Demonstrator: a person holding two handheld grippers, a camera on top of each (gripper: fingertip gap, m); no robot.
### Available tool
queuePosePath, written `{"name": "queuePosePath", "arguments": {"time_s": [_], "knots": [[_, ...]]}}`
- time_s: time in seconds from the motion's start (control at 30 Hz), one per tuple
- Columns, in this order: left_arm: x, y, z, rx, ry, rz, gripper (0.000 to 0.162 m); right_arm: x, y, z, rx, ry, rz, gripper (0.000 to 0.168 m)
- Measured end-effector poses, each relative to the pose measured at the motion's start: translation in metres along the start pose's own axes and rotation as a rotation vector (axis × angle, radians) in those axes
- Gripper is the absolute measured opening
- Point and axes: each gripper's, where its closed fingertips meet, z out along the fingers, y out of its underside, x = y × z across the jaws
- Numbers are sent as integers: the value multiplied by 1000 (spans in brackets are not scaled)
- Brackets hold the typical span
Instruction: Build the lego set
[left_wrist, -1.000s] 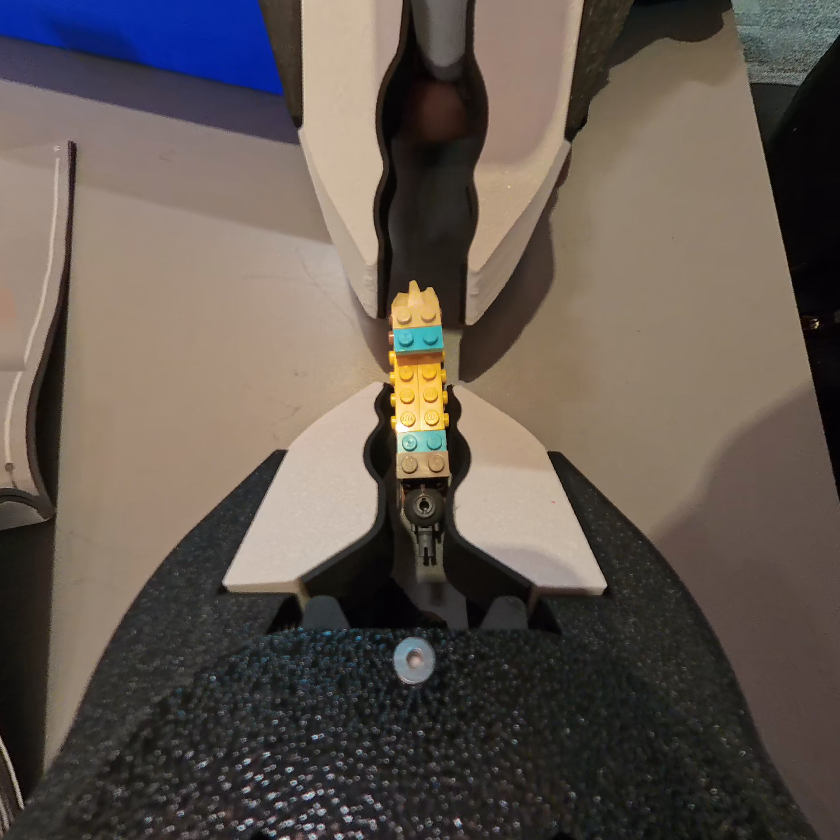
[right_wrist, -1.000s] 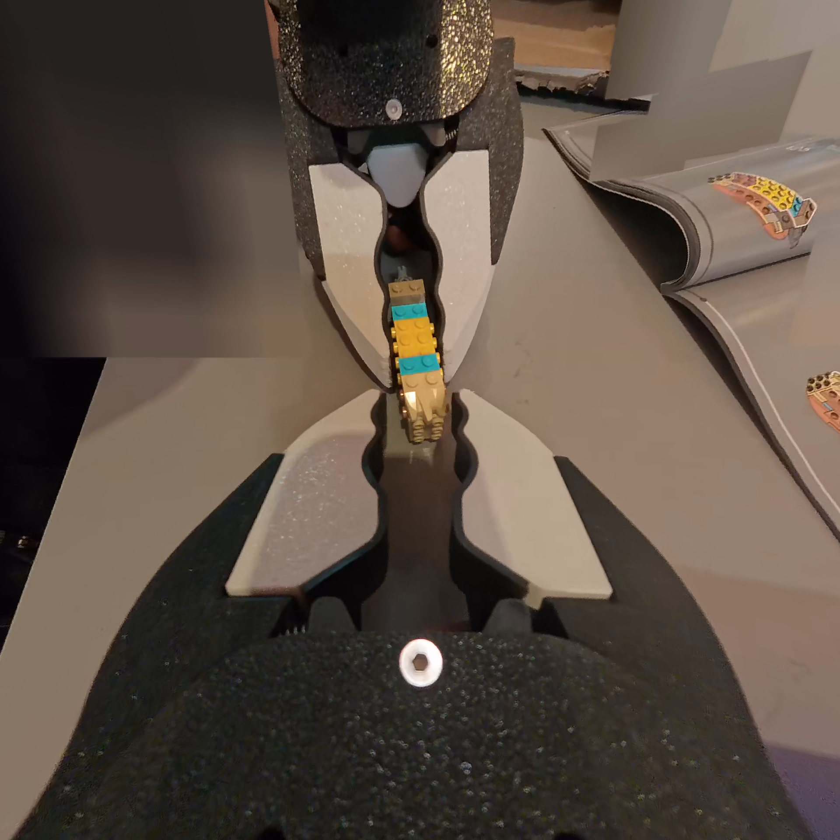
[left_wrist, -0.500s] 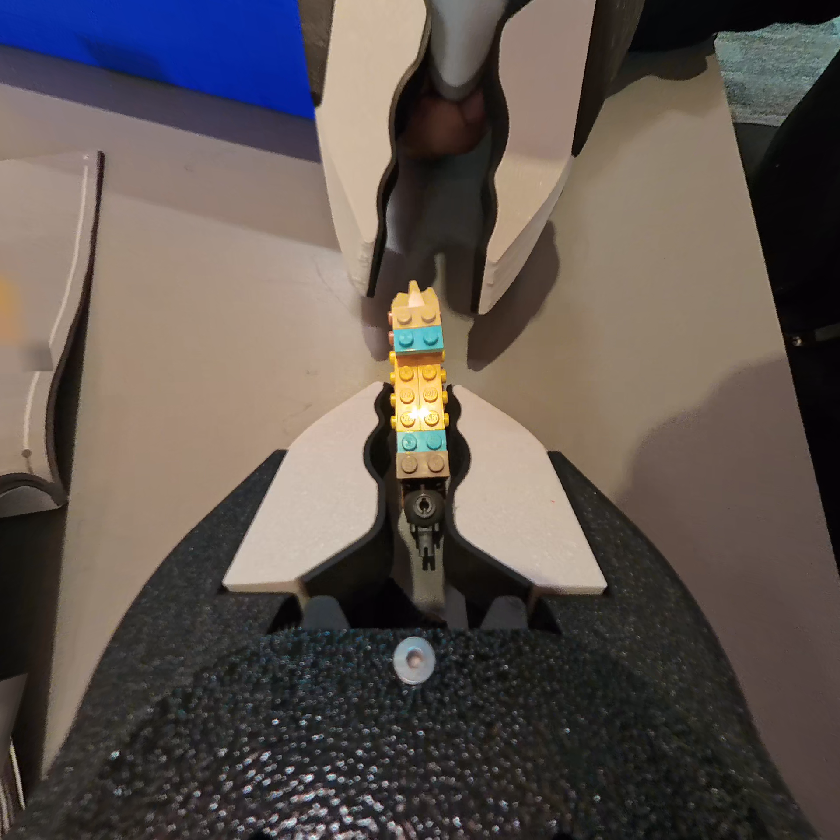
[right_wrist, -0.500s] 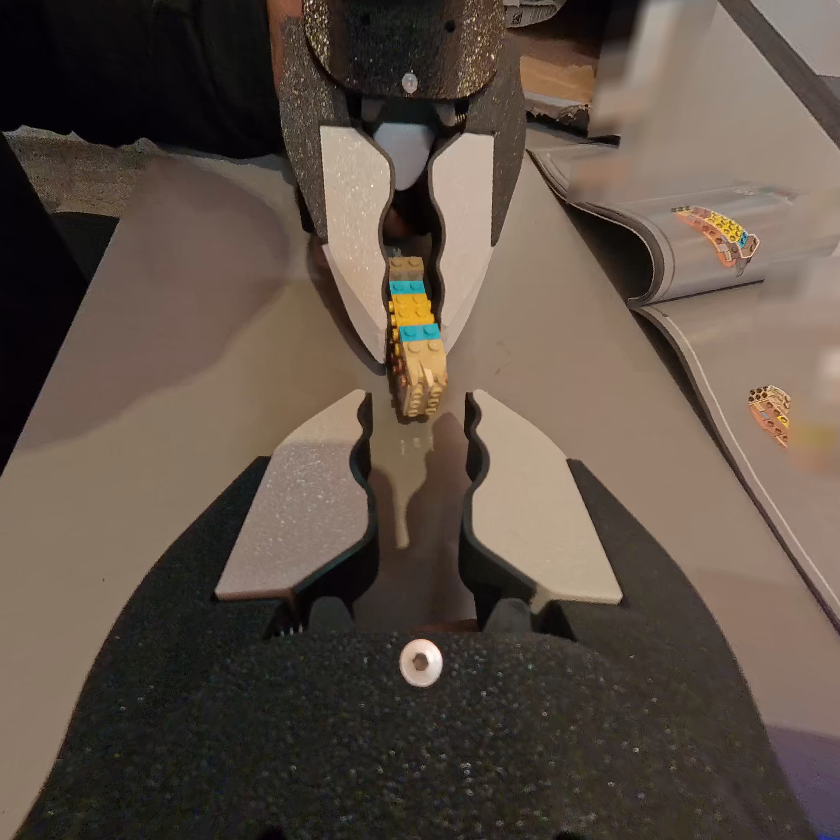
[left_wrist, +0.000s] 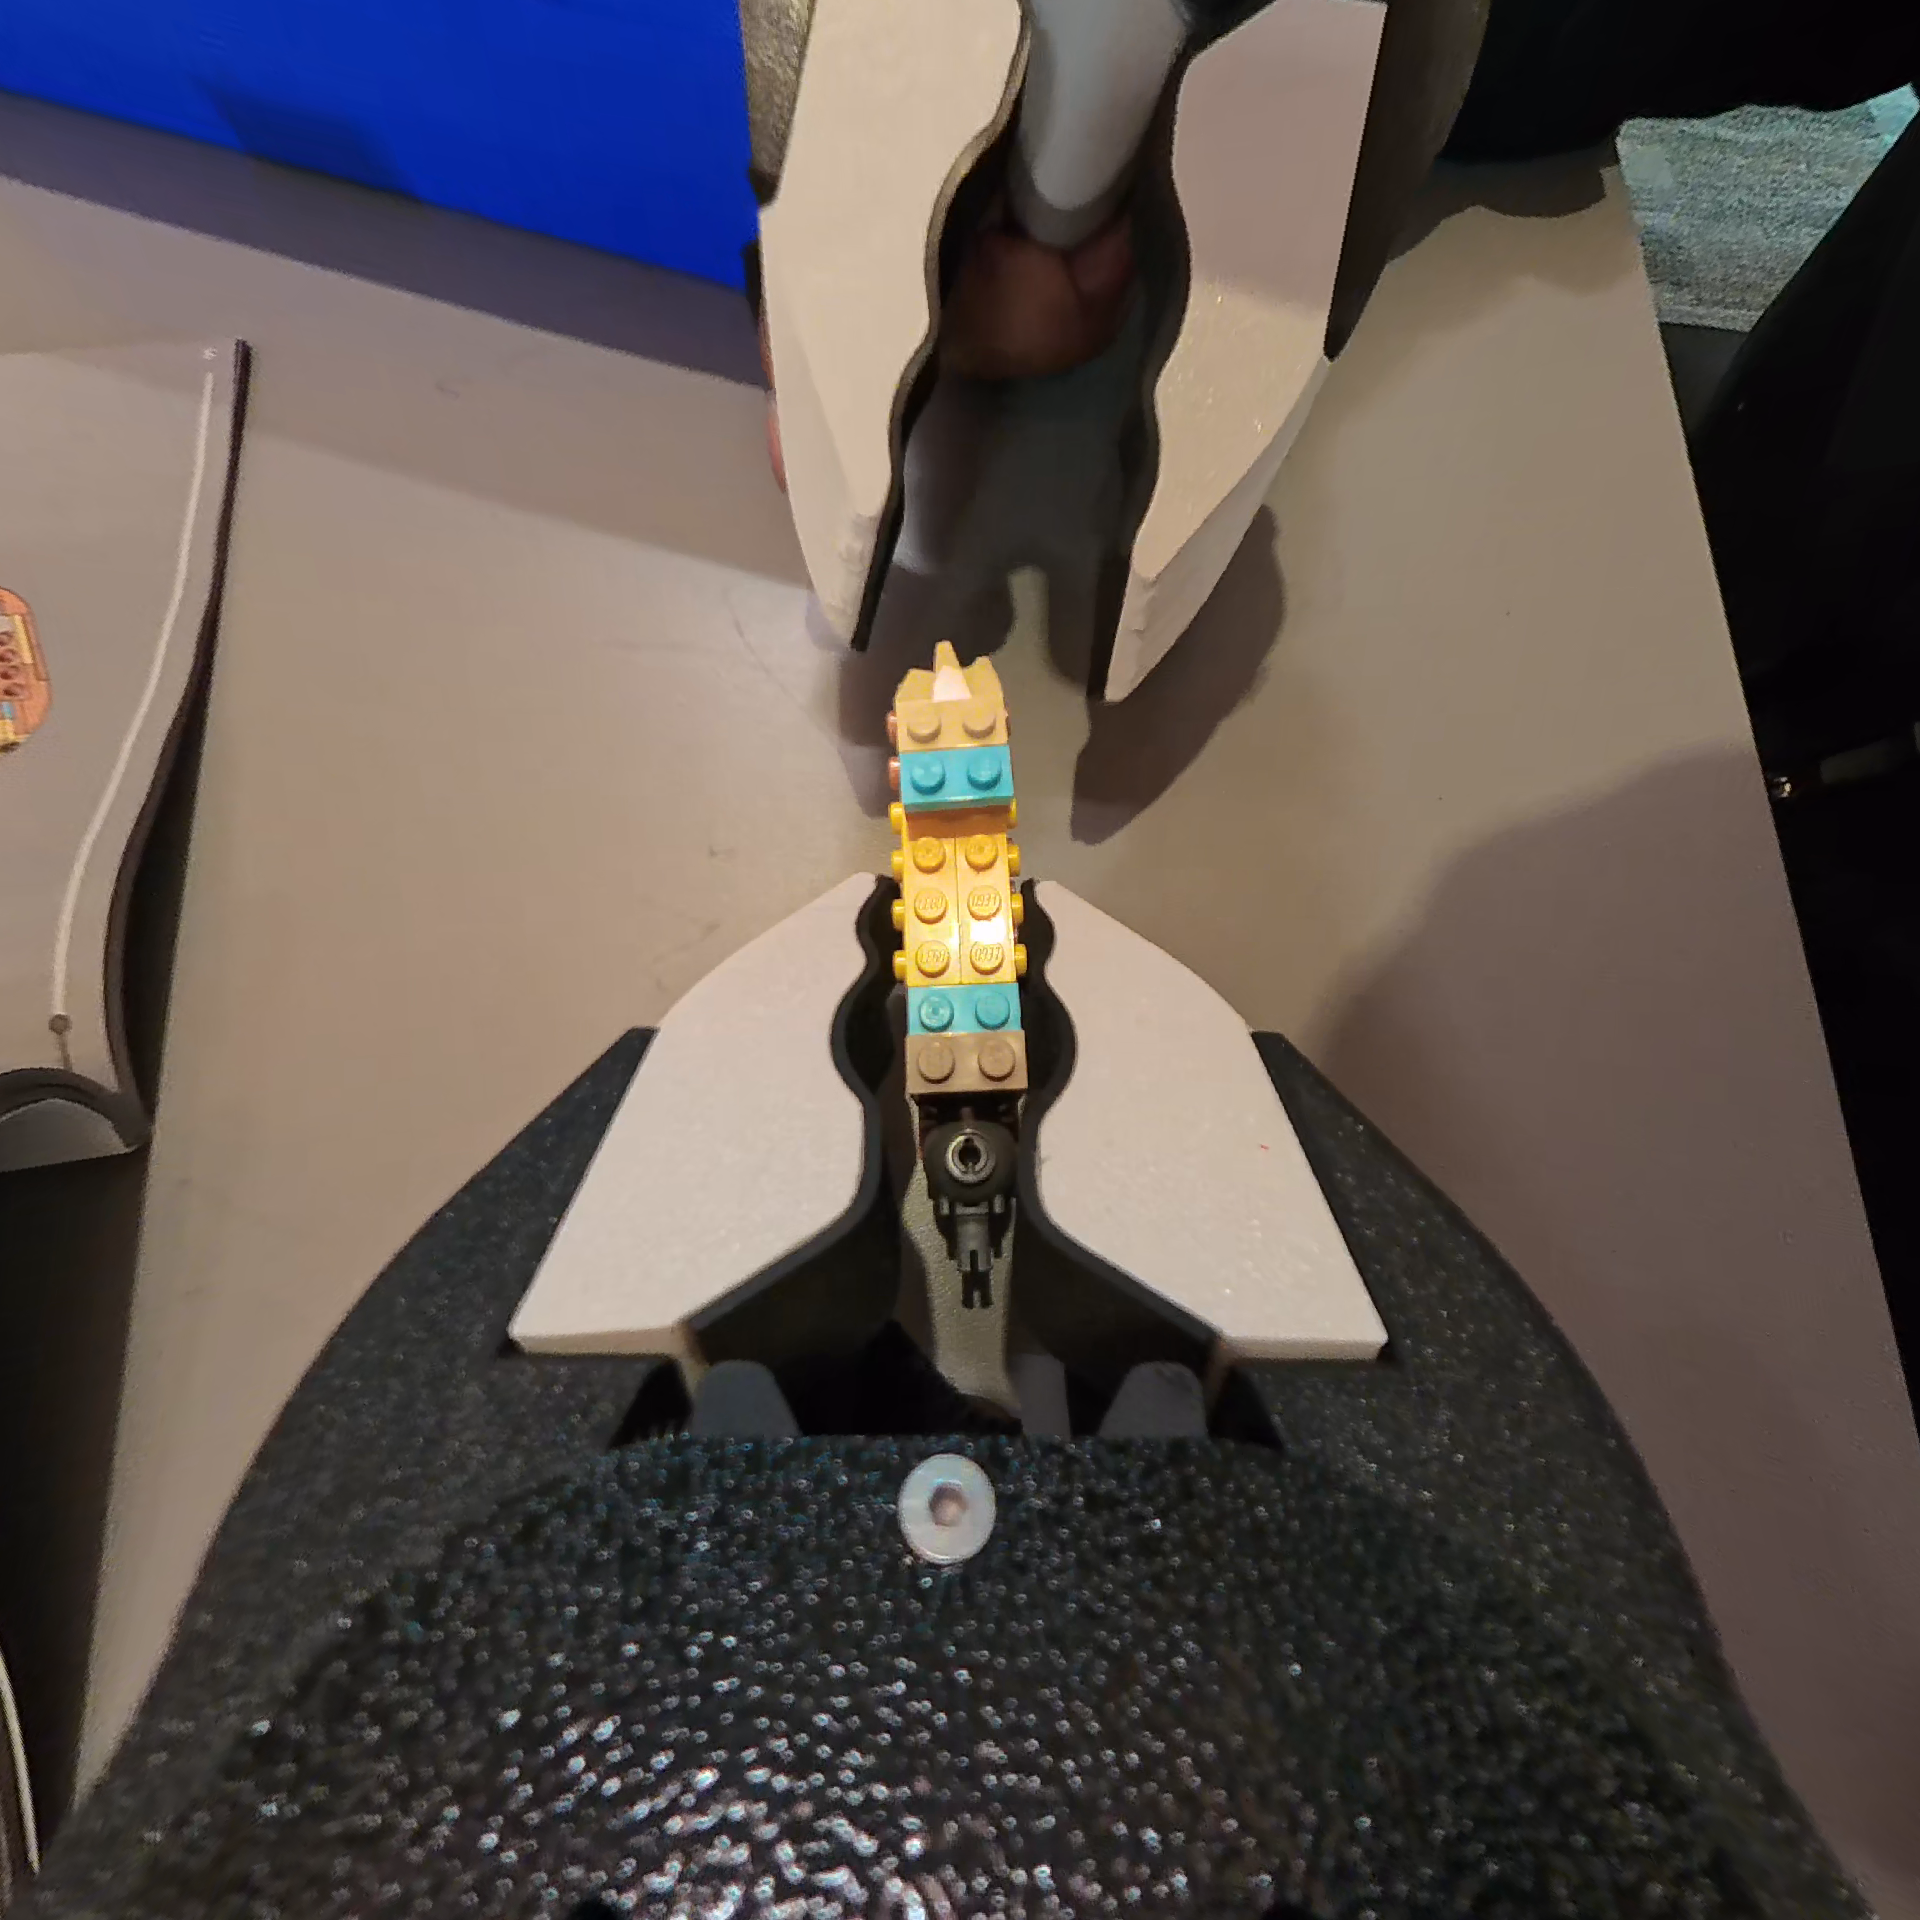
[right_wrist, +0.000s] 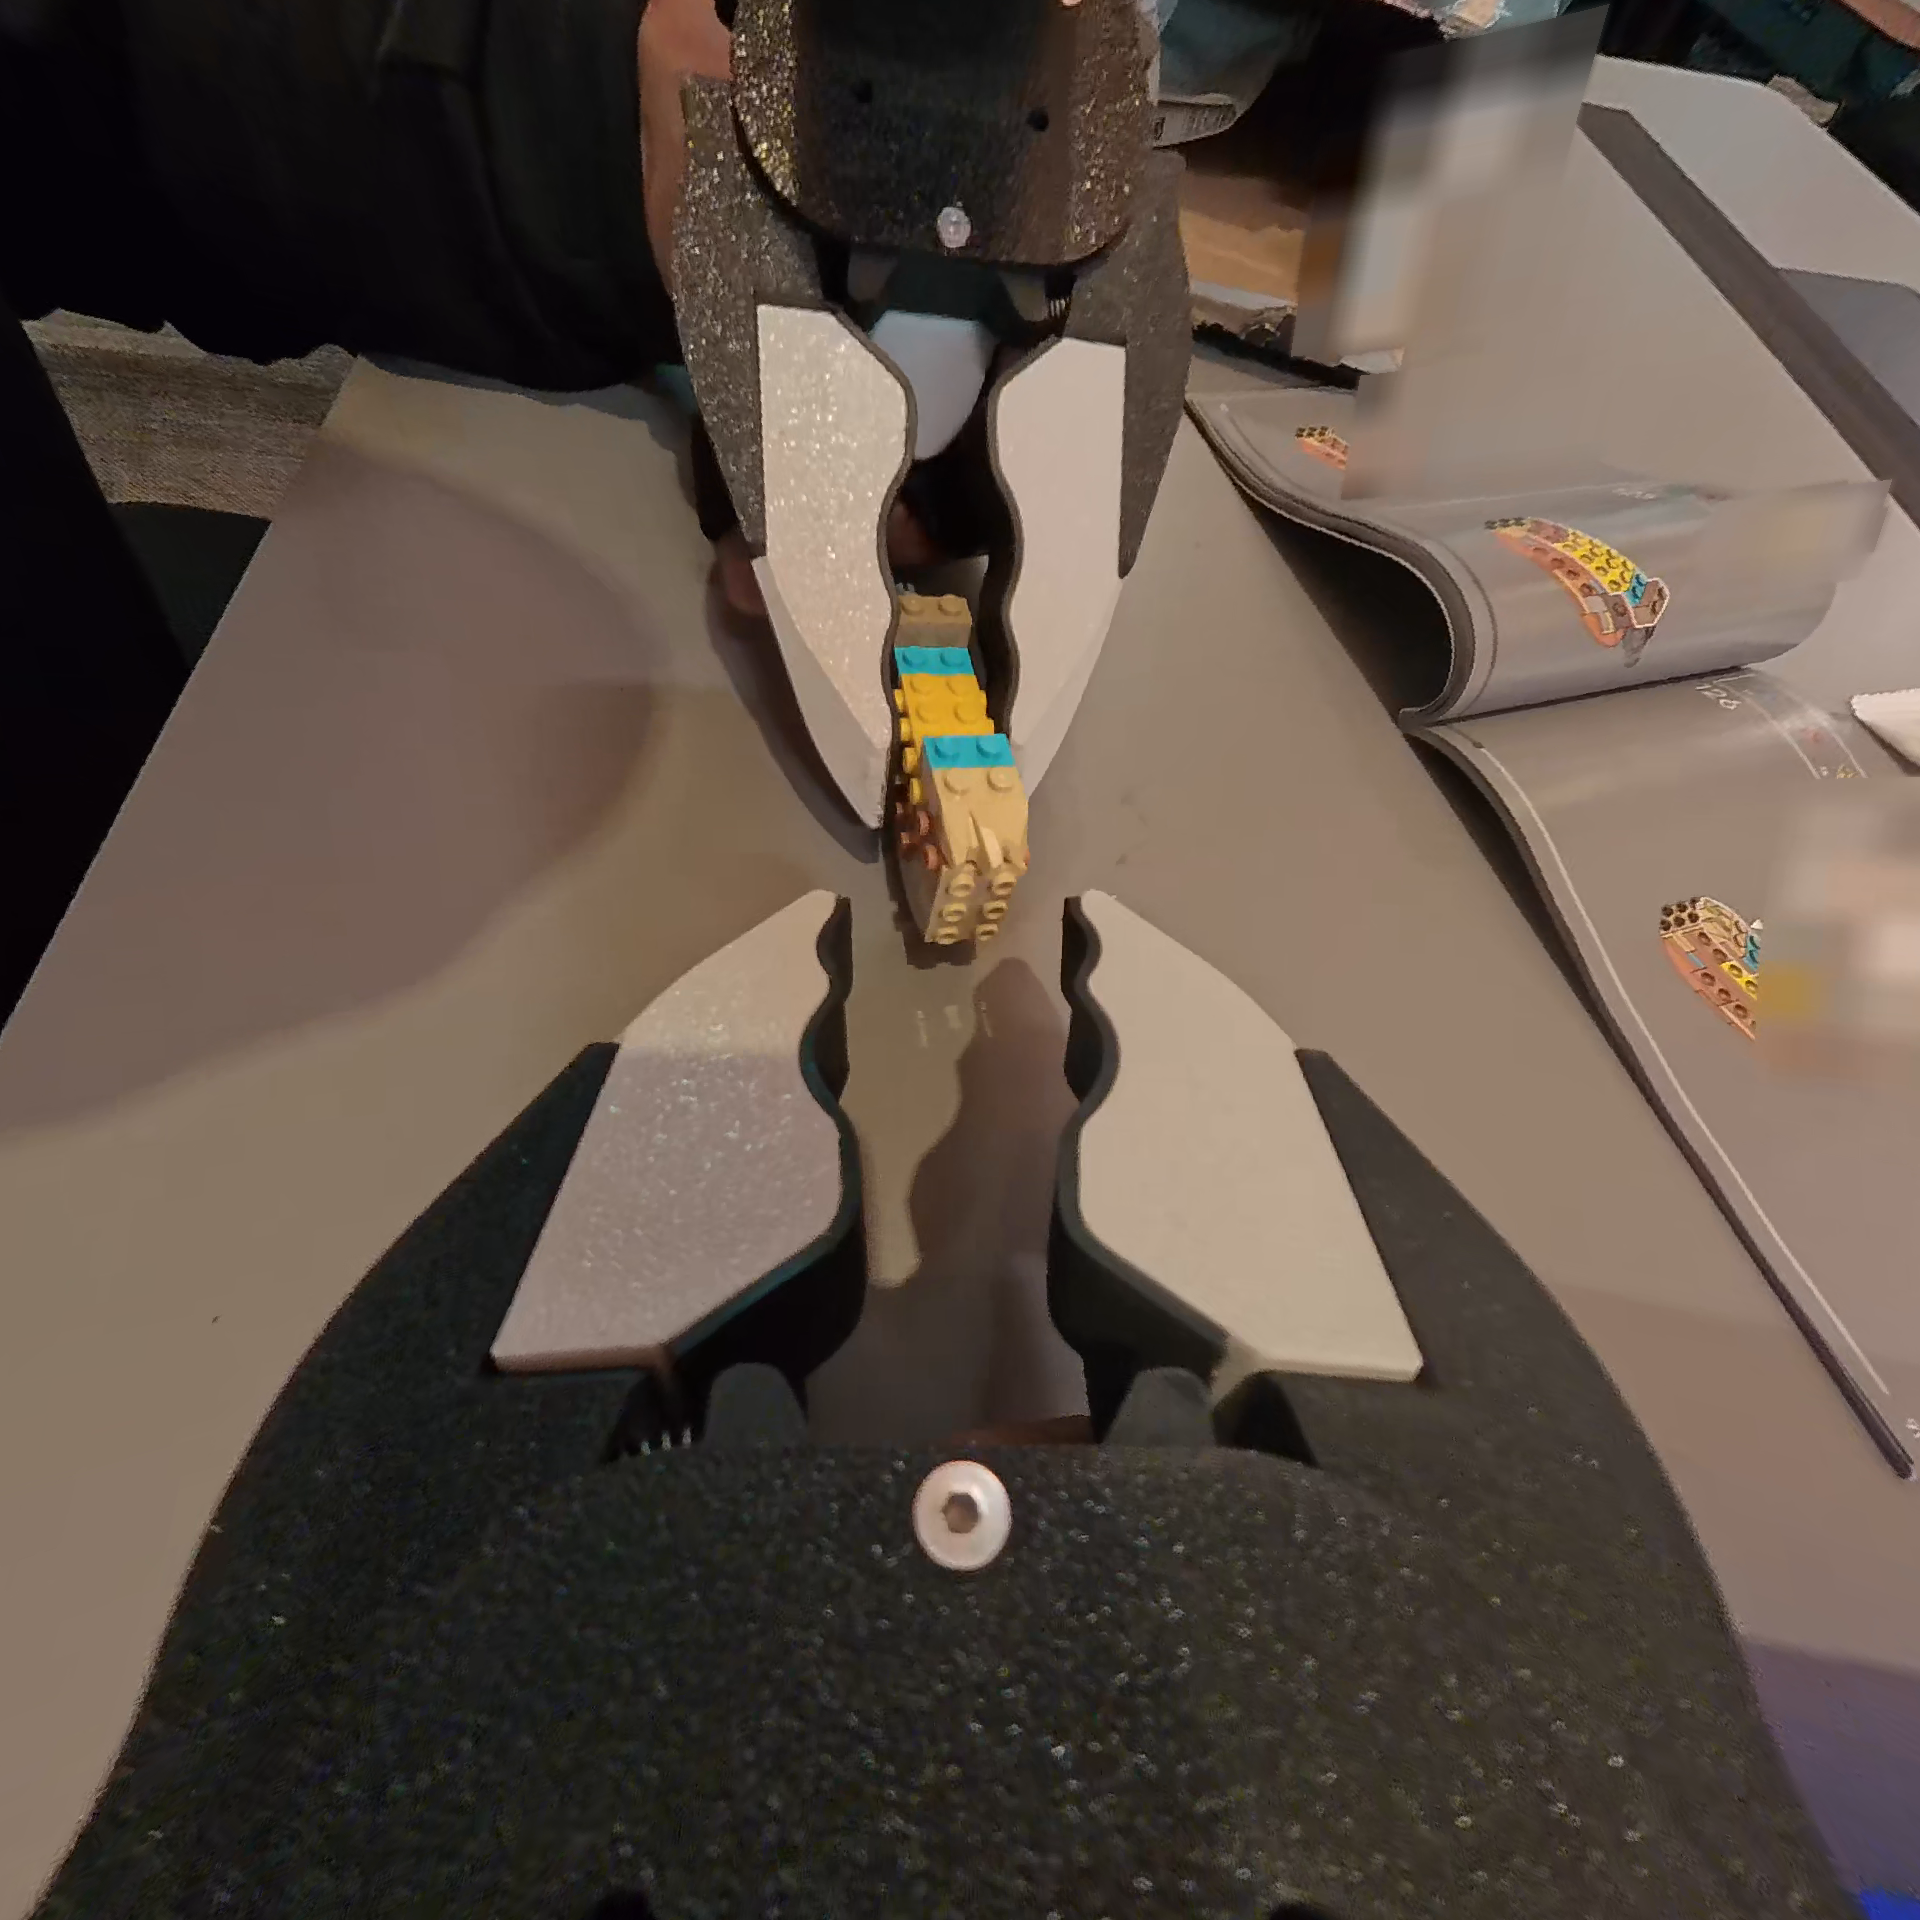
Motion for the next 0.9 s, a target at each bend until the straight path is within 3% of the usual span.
{"name": "queuePosePath", "arguments": {"time_s": [0.9], "knots": [[1, 0, 0, -5, 0, -4, 21, 0, 0, 1, -7, 25, -26, 38]]}}
